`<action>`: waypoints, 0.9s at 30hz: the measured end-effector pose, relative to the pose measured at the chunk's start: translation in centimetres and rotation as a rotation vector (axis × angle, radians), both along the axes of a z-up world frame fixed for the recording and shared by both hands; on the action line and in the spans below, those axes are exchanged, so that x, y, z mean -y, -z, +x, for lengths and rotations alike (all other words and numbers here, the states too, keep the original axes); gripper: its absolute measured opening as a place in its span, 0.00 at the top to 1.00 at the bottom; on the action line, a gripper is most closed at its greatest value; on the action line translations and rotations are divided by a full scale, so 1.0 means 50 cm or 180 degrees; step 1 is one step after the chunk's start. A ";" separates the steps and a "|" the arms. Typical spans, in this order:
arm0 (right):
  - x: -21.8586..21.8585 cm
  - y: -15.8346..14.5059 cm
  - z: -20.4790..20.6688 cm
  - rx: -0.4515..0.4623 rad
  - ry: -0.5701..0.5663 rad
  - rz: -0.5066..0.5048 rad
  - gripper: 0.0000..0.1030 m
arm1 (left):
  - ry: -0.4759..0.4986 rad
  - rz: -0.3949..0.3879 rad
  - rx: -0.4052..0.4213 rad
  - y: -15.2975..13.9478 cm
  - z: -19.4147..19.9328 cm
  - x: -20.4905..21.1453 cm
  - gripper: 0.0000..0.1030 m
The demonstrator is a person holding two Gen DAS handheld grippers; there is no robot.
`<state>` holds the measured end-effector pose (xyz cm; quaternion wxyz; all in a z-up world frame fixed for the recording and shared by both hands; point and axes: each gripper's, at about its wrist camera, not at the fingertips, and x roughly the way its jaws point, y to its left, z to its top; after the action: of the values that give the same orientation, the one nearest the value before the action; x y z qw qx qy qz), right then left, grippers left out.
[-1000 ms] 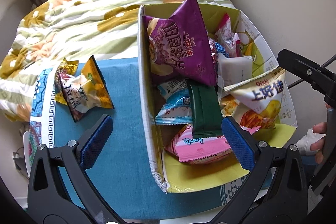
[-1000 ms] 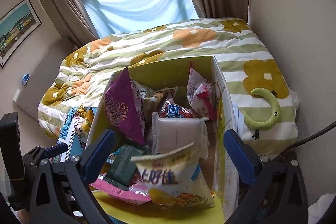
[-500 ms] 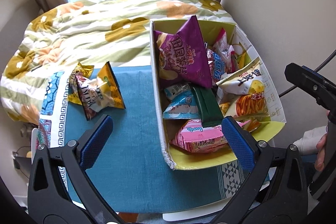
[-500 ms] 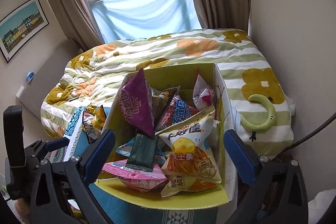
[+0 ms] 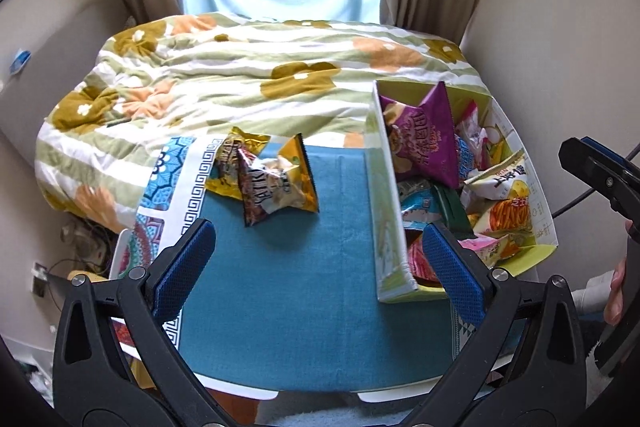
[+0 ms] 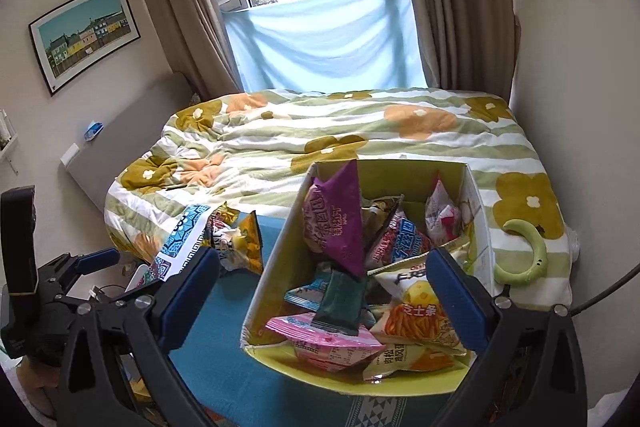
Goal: Organize snacks
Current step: 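Move both tools back to the last two snack bags on the cloth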
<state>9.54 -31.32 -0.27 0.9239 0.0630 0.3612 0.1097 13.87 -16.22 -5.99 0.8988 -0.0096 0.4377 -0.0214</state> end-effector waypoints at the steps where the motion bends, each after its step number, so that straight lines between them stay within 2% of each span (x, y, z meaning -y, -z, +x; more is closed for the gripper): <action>1: -0.015 0.000 0.003 0.0004 -0.0035 0.0003 0.00 | -0.0036 -0.0011 0.0004 0.000 0.002 -0.020 0.01; 8: -0.141 0.014 0.043 -0.0006 -0.0160 -0.0015 0.00 | -0.0141 -0.0067 -0.0024 0.008 0.057 -0.178 0.01; 17: -0.327 0.082 0.141 -0.0234 0.0006 0.0022 0.00 | 0.0082 -0.0085 -0.0235 0.048 0.208 -0.352 0.01; 22: -0.402 0.153 0.198 -0.0500 0.0266 0.0146 0.00 | 0.0316 -0.0117 -0.0415 0.100 0.313 -0.397 0.01; 27: -0.437 0.225 0.237 -0.0767 0.0615 0.0205 0.00 | 0.0597 -0.0129 -0.0616 0.166 0.408 -0.389 0.01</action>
<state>21.37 -9.50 -11.52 0.8776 0.1397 0.4580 0.0235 34.26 3.25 -14.29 0.8461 0.0112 0.5207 -0.1131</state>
